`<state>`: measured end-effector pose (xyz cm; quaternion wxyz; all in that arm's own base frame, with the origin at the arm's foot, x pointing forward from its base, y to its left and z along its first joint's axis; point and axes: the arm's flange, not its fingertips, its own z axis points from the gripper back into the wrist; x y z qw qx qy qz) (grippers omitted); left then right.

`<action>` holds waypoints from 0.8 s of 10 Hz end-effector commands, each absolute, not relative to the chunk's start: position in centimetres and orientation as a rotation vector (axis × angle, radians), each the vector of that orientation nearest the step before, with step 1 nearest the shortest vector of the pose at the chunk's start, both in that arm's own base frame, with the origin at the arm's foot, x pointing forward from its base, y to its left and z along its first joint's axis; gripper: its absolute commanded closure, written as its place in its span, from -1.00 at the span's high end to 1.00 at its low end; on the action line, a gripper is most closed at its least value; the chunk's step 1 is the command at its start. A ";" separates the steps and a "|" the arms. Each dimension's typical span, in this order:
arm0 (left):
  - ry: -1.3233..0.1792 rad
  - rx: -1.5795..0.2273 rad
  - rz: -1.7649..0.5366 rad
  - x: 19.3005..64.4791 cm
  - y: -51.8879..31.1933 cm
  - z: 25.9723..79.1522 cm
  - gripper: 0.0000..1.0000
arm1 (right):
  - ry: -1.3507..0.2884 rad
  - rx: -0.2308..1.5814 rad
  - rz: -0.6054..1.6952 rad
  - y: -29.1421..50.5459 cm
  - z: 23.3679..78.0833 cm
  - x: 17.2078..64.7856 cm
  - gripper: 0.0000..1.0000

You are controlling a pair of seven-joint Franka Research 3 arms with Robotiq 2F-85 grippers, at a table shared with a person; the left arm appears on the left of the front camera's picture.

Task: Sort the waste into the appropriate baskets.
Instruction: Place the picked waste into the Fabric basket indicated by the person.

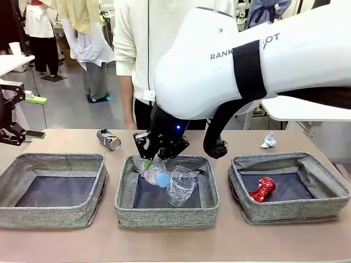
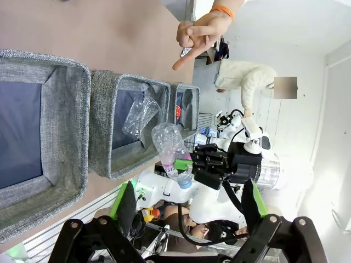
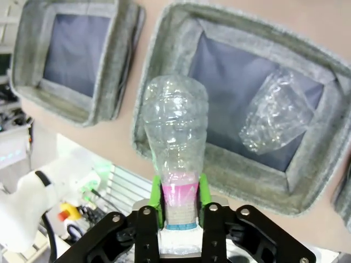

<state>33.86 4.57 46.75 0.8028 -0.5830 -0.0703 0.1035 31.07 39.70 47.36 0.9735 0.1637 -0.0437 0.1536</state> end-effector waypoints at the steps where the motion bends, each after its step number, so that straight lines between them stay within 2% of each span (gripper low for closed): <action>1: -0.152 -1.247 0.197 33.6 4.8 46.7 1.00 | -0.130 0.326 0.275 39.3 47.3 30.6 1.00; 2: -0.152 -1.247 0.197 33.6 4.8 46.7 1.00 | -0.138 0.322 0.263 39.3 47.3 30.6 0.62; 3: -0.152 -1.247 0.197 33.6 4.8 46.7 1.00 | -0.146 0.316 0.257 39.3 47.3 30.6 1.00; 8: -0.152 -1.247 0.197 33.6 4.8 46.7 1.00 | -0.155 0.328 0.248 39.1 47.4 30.7 1.00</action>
